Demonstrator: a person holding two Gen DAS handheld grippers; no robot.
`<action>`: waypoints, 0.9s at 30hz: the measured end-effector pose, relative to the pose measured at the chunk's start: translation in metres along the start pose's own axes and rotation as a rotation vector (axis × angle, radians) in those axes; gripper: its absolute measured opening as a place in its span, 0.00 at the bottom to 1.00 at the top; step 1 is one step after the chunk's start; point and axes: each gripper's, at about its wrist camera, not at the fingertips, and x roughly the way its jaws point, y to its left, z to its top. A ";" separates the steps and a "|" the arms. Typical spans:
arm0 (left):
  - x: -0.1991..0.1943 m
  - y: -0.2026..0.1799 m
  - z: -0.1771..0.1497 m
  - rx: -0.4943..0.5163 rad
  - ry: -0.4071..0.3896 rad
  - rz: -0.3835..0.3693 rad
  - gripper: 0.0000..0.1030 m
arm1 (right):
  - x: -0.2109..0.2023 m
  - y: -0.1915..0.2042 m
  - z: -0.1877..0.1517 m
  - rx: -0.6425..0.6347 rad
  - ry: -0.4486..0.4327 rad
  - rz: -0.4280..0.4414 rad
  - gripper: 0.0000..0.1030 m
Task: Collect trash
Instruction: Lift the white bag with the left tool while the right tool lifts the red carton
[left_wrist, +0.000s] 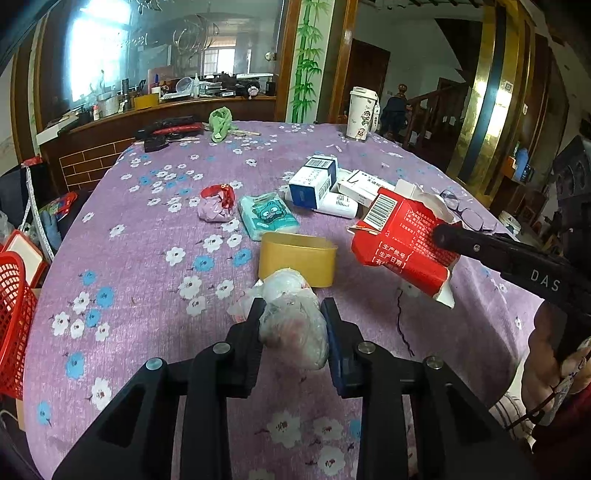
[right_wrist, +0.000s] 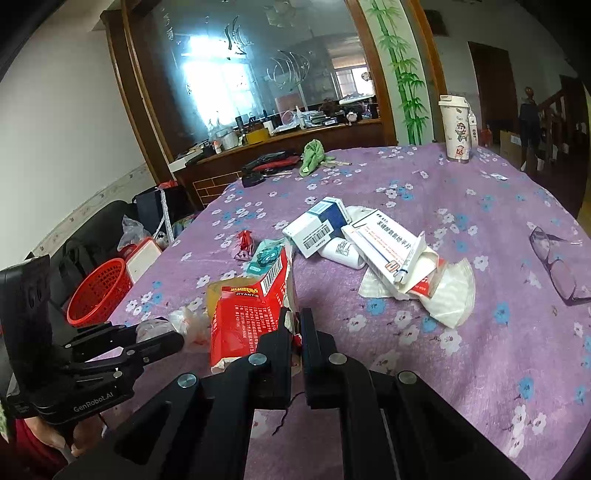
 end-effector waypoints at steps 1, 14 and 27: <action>-0.002 0.000 0.000 -0.002 -0.006 0.005 0.28 | -0.002 0.002 -0.001 -0.002 -0.002 0.003 0.05; -0.024 0.010 0.012 -0.013 -0.073 0.057 0.28 | -0.005 0.029 0.004 -0.061 -0.022 0.021 0.05; -0.025 0.022 0.015 -0.036 -0.076 0.095 0.28 | 0.012 0.037 0.006 -0.074 0.011 0.042 0.05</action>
